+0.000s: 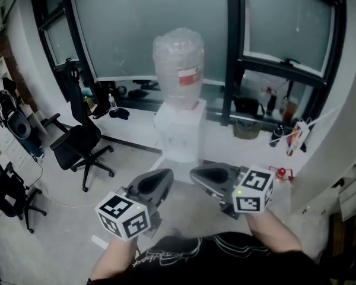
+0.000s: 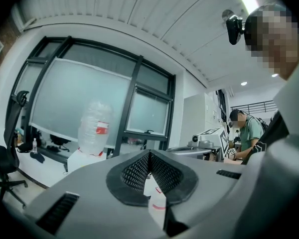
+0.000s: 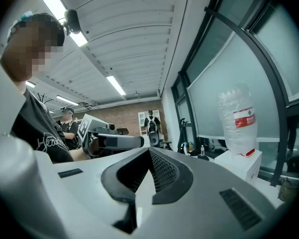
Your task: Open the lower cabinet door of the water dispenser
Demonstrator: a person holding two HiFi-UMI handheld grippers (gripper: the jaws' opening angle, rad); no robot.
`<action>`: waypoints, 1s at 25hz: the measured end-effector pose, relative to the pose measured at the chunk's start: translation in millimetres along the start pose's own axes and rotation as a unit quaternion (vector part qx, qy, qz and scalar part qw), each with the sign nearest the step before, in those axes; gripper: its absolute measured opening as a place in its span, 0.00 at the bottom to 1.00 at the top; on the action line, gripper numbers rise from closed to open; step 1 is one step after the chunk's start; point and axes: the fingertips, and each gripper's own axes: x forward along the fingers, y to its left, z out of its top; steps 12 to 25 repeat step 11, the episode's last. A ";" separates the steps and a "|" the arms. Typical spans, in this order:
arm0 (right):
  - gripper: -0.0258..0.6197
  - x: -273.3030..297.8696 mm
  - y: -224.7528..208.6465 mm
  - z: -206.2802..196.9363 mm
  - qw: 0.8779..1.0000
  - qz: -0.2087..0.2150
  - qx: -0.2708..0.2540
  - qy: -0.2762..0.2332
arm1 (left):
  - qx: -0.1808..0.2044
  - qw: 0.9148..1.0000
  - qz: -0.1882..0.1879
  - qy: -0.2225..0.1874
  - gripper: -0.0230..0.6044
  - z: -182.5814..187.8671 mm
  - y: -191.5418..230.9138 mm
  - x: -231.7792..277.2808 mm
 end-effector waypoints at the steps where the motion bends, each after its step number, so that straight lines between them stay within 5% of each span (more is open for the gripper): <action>1: 0.06 -1.7 1.6 0.7 1.000 0.000 -0.001 0.000 | 0.001 1.000 -0.002 0.000 0.04 0.2 -1.4 0.7; 25: 0.06 -20.8 1.3 1.2 1.000 -0.011 -0.002 -0.005 | 0.003 1.000 -0.031 0.007 0.04 -1.1 -17.7 15.6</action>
